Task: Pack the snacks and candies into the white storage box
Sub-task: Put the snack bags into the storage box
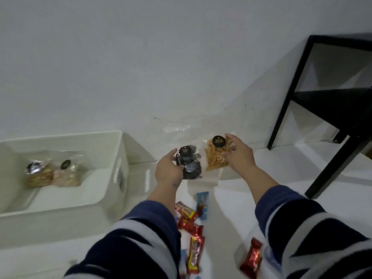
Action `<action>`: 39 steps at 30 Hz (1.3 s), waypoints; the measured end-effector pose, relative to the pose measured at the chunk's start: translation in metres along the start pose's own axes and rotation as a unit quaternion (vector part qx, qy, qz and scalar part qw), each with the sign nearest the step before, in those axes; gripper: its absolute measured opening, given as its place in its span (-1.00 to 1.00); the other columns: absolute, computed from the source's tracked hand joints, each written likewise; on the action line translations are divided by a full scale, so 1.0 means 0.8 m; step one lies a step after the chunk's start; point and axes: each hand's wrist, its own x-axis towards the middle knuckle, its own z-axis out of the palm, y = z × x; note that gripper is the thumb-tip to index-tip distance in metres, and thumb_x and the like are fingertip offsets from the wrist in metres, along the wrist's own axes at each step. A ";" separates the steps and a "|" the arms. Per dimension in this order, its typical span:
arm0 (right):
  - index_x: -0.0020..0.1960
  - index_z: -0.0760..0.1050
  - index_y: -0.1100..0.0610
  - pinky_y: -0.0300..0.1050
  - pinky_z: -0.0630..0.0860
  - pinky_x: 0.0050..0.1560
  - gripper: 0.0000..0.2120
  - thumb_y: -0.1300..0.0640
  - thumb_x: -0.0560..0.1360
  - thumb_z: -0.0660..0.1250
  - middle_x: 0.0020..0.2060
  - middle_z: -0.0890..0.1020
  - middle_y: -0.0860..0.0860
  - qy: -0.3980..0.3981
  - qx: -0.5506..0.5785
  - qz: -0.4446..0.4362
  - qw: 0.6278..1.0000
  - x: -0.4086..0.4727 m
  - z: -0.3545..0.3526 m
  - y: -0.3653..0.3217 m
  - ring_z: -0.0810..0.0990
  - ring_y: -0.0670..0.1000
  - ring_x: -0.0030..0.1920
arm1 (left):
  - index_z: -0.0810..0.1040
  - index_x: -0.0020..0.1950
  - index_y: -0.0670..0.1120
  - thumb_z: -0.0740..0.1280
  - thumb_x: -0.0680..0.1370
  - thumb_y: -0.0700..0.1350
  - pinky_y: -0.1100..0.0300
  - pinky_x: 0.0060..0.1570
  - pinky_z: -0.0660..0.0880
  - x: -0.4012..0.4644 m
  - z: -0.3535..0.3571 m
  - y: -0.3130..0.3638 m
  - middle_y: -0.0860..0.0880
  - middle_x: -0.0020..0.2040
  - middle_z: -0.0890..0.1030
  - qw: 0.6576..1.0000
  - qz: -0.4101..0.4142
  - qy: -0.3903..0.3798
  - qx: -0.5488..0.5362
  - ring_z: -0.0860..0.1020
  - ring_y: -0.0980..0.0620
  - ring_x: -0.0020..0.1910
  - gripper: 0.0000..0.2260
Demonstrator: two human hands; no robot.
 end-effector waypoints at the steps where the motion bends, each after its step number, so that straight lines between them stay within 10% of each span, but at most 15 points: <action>1: 0.42 0.37 -0.06 -0.18 0.46 0.10 -0.41 0.31 0.47 0.38 0.25 0.53 0.09 0.008 -0.002 -0.005 1.000 -0.017 0.001 -0.018 0.50 0.00 0.03 | 0.40 0.42 0.04 0.37 0.45 -0.29 -0.03 0.16 0.52 -0.009 -0.023 0.004 0.05 0.08 0.53 1.000 0.012 0.003 -0.005 0.56 -0.08 0.12 -0.43; 7: 0.42 0.36 -0.08 -0.13 0.53 0.00 -0.42 0.28 0.48 0.38 -0.05 0.50 -0.01 0.044 0.007 -0.039 0.998 -0.127 0.021 -0.127 0.51 0.03 -0.10 | 0.37 0.44 0.03 0.39 0.47 -0.24 0.07 0.18 0.49 -0.065 -0.176 0.030 0.01 0.17 0.55 0.996 0.080 0.028 -0.013 0.54 -0.03 0.14 -0.44; 20: 0.45 0.32 -0.06 0.09 0.59 0.13 -0.38 0.29 0.47 0.39 0.32 0.49 0.05 -0.013 0.044 -0.083 0.995 -0.247 0.193 -0.291 0.55 0.13 0.19 | 0.39 0.43 0.01 0.43 0.46 -0.25 0.00 0.20 0.51 -0.095 -0.432 -0.042 -0.02 0.17 0.57 0.990 0.048 0.117 -0.059 0.55 -0.05 0.13 -0.43; 28: 0.46 0.29 -0.02 0.05 0.59 0.13 -0.40 0.33 0.49 0.30 0.31 0.51 0.03 -0.052 -0.056 -0.063 0.995 -0.189 0.316 -0.292 0.54 0.12 0.21 | 0.38 0.43 -0.03 0.46 0.44 -0.27 0.17 0.05 0.48 -0.012 -0.457 -0.122 -0.09 0.20 0.56 0.994 -0.036 0.094 -0.034 0.55 -0.08 0.15 -0.41; 39: 0.46 0.28 -0.03 0.03 0.51 0.20 -0.47 0.29 0.53 0.16 0.27 0.53 0.12 -0.078 -0.166 -0.002 0.983 -0.060 0.432 -0.234 0.45 0.21 0.28 | 0.44 0.33 -0.05 0.43 0.40 -0.40 -0.09 0.09 0.57 0.142 -0.370 -0.199 -0.16 0.24 0.50 0.990 -0.139 0.015 0.017 0.50 -0.21 0.19 -0.45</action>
